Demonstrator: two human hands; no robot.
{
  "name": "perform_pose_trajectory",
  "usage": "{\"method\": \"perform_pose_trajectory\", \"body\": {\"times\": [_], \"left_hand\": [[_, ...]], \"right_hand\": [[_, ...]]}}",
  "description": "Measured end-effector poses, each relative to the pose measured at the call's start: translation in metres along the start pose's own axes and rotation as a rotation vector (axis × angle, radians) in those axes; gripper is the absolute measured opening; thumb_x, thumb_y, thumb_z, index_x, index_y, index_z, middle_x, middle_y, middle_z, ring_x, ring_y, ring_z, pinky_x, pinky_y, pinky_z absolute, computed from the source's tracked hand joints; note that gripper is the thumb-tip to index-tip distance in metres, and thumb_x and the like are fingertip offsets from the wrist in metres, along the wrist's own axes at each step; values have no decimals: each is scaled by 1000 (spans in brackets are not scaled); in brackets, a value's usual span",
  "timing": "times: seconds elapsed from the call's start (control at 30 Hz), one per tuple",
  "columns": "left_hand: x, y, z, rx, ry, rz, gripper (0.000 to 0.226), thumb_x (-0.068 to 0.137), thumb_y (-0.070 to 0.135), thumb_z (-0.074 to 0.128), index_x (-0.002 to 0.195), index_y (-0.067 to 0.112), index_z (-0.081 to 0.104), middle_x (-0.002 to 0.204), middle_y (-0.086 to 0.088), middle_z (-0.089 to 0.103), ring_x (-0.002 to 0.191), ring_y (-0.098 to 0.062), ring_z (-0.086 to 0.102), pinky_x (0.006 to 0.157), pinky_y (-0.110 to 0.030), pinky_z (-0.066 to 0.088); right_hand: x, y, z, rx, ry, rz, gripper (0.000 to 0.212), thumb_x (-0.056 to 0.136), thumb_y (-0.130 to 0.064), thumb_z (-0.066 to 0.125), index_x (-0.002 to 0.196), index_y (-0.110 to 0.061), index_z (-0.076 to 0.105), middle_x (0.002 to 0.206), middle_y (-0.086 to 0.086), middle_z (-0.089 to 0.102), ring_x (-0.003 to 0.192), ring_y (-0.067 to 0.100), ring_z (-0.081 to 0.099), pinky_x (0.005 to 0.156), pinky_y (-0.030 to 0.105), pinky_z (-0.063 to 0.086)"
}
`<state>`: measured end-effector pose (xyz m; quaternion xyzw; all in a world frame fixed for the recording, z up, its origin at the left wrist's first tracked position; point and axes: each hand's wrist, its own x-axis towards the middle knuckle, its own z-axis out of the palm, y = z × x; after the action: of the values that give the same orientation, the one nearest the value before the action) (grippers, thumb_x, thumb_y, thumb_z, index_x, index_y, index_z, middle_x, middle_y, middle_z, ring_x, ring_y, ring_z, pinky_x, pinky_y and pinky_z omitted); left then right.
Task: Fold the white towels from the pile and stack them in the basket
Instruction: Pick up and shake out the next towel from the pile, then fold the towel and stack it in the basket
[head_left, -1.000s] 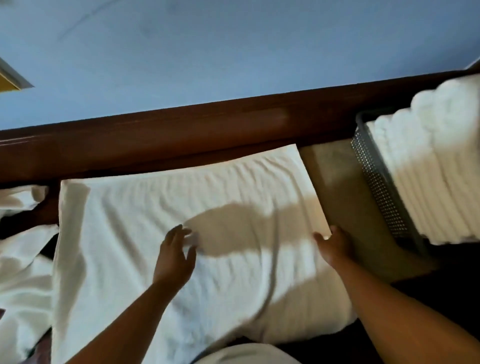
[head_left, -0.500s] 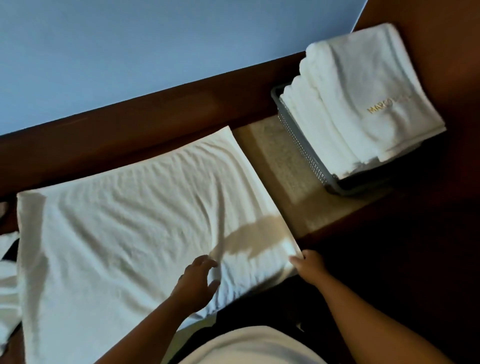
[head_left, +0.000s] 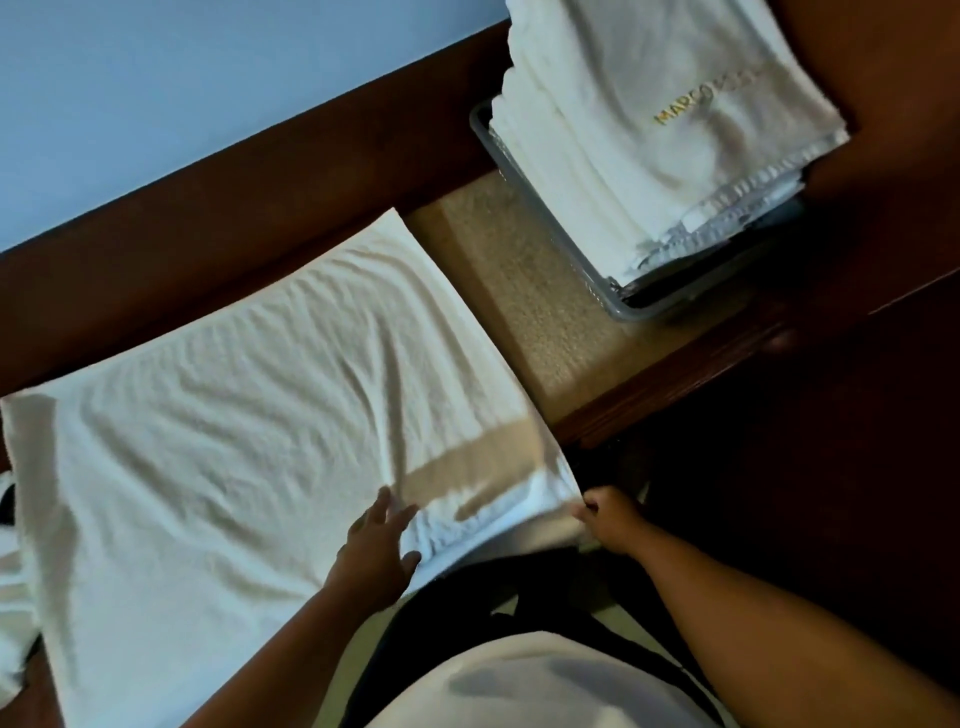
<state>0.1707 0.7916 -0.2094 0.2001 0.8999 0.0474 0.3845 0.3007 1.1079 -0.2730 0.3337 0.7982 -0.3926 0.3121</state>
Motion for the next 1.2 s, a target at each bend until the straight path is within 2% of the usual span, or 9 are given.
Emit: {"method": "perform_pose_trajectory", "body": {"times": [0.13,0.2,0.37,0.5,0.67,0.73,0.93,1.1,1.2], "left_hand": [[-1,6,-3,-17,44,4,62,97,33,61,153,39,34,169,3,6,146,-31,32,113,-43,40],[-3,8,-1,0,62,12,61,97,33,61,152,40,35,168,4,10,144,-30,34,111,-43,42],[-11,9,13,-36,126,2,64,94,32,62,150,40,33,166,8,13,144,-25,33,107,-45,46],[-15,5,21,-100,141,-23,65,93,36,62,151,41,32,165,12,12,145,-21,31,107,-45,45],[-25,-10,30,-176,215,-158,58,96,40,58,150,36,37,163,9,19,144,-22,31,110,-43,40],[-36,-26,31,-253,255,-286,53,98,40,56,148,34,40,163,8,20,145,-21,30,110,-44,38],[-81,-118,42,-491,334,-614,53,102,42,45,153,32,32,166,6,14,147,-24,25,111,-48,34],[-123,-216,57,-701,419,-946,56,102,42,42,155,40,23,167,5,5,147,-31,22,111,-53,31],[-133,-262,61,-803,476,-1000,57,100,44,49,153,38,29,166,3,8,144,-36,25,110,-56,33]], "right_hand": [[-4,23,-21,-98,26,92,22,102,-21,53,91,-7,66,102,18,66,102,35,62,79,34,45],[-5,30,-29,-137,8,115,24,104,-22,50,103,-4,65,112,20,63,107,35,60,81,33,45],[1,9,-18,-113,29,184,18,102,-15,48,97,-7,62,119,22,63,105,33,61,76,30,40],[0,-18,-11,-105,149,165,28,99,-20,56,124,-6,57,127,17,59,119,34,57,94,35,46],[-12,-51,2,-139,374,-135,5,91,-9,58,92,-10,54,105,14,54,94,37,56,71,33,35],[-15,-64,12,-226,402,-298,12,87,-13,58,80,-16,48,93,12,54,80,37,55,64,36,35],[-24,-135,43,-535,187,-533,24,81,-26,55,104,-23,64,107,2,56,96,29,58,78,42,49],[-33,-216,96,-778,2,-671,40,88,-25,56,128,-26,57,129,-4,46,119,19,52,93,33,46],[-37,-266,135,-910,-117,-723,45,93,-28,52,139,-28,49,140,-6,38,128,17,44,99,30,43]]}}
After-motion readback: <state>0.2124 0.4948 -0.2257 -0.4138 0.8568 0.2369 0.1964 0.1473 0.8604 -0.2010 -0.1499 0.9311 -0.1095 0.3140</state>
